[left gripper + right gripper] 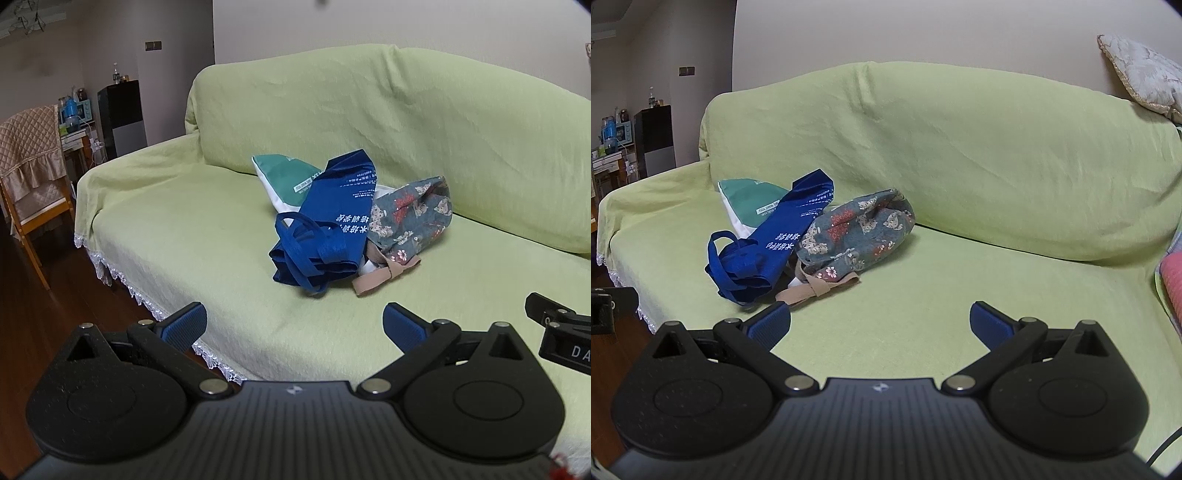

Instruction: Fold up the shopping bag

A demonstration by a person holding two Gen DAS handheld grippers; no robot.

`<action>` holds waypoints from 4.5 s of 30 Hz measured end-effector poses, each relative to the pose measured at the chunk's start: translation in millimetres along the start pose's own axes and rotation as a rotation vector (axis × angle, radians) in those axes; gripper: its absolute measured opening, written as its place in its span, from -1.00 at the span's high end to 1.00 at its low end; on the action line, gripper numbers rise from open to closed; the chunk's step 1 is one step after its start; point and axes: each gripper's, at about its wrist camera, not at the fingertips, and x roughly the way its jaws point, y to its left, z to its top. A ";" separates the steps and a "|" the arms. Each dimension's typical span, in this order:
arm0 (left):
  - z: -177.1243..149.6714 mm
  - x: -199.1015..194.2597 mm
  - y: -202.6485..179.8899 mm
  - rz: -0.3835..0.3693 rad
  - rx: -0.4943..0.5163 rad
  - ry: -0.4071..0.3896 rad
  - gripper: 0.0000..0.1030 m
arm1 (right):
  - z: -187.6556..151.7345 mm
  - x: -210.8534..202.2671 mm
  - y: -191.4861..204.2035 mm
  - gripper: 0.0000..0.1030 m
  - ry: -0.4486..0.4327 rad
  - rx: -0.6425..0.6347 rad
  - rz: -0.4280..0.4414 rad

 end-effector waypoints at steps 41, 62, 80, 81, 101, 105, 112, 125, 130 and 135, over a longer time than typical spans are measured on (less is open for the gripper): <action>-10.0 76.8 33.3 0.054 0.081 0.026 -0.98 | -10.5 42.6 36.4 -0.95 -0.093 -0.083 0.068; 1.3 228.2 71.7 0.033 -0.019 0.133 -0.98 | -36.9 221.3 171.6 0.44 -0.168 -0.802 0.150; -3.2 188.2 19.2 -0.199 -0.054 0.133 -0.98 | -2.0 152.7 -41.9 0.93 -0.014 0.523 0.168; -5.6 186.9 9.6 -0.221 -0.048 0.148 -0.98 | -12.7 142.1 -58.2 0.92 0.017 0.547 0.134; -26.4 174.0 -52.9 -0.247 0.060 0.246 -0.97 | -91.5 69.6 -30.8 0.36 0.107 -0.502 0.113; -28.9 169.6 -47.6 -0.241 0.058 0.256 -0.97 | -90.6 112.8 -8.5 0.36 0.130 -0.593 0.108; -30.9 172.0 -41.3 -0.212 0.053 0.260 -0.97 | -73.2 117.7 11.4 0.11 0.091 -0.678 0.102; -27.5 171.9 -46.6 -0.137 0.094 0.266 -0.97 | -74.9 146.3 4.1 0.49 0.187 -0.506 0.047; -28.6 173.8 -45.3 -0.124 0.099 0.273 -0.97 | -58.5 151.7 -13.0 0.53 0.165 -0.329 0.047; -29.6 175.4 -45.9 -0.117 0.113 0.280 -0.97 | -60.2 147.7 -11.2 0.55 0.184 -0.288 0.092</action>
